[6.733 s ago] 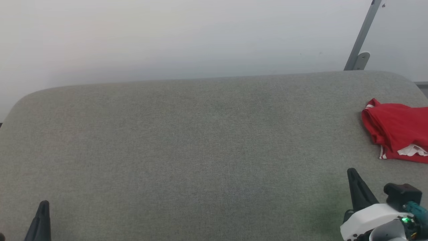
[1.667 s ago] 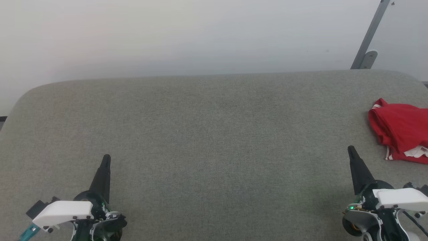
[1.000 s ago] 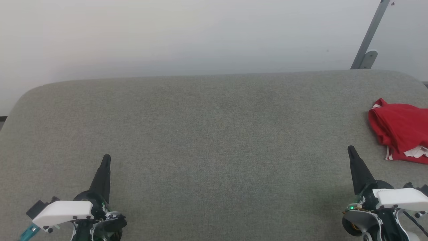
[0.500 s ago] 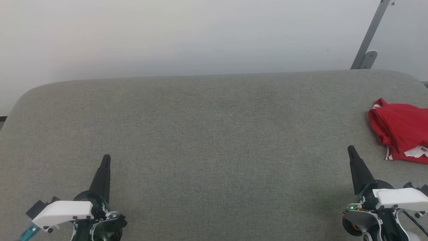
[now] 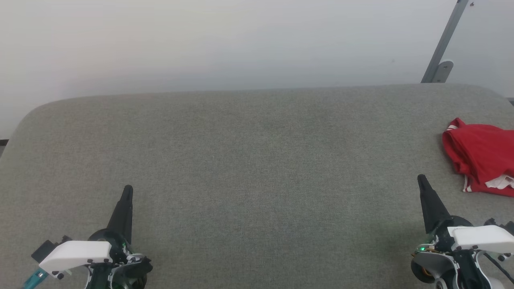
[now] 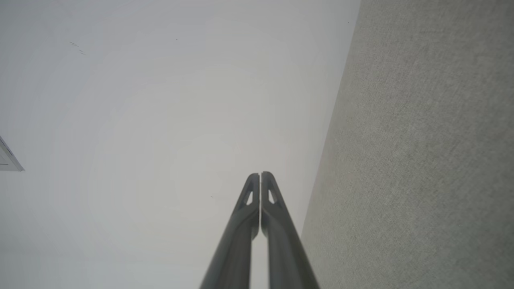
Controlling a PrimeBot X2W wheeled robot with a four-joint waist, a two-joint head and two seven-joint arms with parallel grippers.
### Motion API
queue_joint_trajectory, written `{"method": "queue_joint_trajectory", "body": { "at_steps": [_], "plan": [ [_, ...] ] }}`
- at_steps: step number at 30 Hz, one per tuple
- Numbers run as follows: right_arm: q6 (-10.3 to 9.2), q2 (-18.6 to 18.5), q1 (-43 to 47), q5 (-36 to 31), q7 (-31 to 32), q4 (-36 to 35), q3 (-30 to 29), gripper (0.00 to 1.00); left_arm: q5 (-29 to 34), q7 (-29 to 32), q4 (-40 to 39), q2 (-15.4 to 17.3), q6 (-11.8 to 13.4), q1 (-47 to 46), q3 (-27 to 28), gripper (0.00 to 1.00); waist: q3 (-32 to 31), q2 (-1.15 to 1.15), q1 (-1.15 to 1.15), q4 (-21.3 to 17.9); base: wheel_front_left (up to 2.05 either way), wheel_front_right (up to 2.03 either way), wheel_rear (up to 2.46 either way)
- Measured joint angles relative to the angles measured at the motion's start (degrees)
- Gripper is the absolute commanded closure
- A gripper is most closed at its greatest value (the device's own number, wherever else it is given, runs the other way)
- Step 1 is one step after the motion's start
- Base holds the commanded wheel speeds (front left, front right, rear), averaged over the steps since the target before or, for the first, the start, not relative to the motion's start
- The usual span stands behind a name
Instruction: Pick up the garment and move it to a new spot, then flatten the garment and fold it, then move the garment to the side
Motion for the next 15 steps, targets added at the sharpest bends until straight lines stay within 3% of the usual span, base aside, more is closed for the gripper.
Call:
{"method": "queue_joint_trajectory", "body": {
  "at_steps": [15],
  "plan": [
    [0.00,0.00,-0.07,0.01,0.00,0.00,-0.01,1.00,0.00,0.00,0.00,0.00,0.00,0.00,0.00,1.00,0.00,0.00,0.00,0.00,0.00,0.00,0.00]
  ]
}}
